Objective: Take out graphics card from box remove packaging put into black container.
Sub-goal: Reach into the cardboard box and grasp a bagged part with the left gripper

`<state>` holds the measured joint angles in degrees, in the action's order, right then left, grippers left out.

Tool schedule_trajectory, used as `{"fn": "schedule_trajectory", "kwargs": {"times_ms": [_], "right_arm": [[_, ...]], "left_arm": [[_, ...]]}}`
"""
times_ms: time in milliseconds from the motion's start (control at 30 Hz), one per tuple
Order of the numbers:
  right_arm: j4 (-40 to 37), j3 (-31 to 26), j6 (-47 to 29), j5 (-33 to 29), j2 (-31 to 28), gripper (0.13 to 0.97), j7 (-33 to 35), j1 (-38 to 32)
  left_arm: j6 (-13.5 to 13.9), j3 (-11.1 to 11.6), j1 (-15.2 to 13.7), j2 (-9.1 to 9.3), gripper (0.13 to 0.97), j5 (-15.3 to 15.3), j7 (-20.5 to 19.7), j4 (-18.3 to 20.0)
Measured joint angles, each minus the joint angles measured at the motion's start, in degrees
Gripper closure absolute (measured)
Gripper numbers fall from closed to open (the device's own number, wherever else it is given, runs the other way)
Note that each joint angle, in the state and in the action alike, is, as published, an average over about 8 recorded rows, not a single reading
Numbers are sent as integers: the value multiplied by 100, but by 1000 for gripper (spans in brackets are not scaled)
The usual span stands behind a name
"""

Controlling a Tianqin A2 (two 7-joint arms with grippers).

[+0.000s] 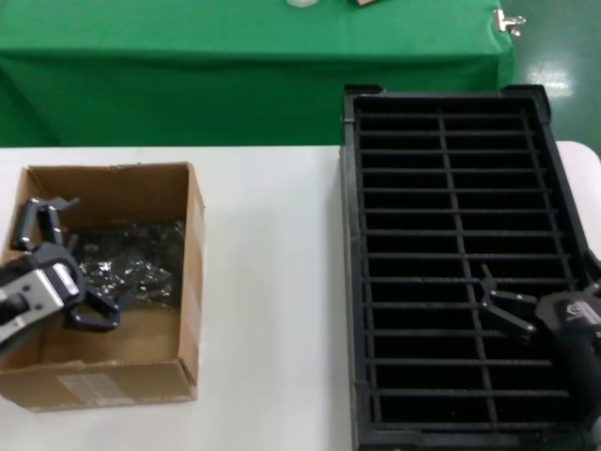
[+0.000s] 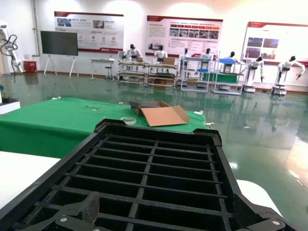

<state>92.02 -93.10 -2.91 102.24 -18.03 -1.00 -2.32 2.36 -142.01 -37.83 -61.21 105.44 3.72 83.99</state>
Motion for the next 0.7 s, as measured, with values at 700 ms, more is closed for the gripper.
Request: {"fn": "schedule_trajectory", "kwargs": {"times_ms": [700], "right_arm": [[0,0,0,0,0,129,0,0]], "left_arm": [[2304,146,-1302,1946,132,-4084,-1361,-2824]]}}
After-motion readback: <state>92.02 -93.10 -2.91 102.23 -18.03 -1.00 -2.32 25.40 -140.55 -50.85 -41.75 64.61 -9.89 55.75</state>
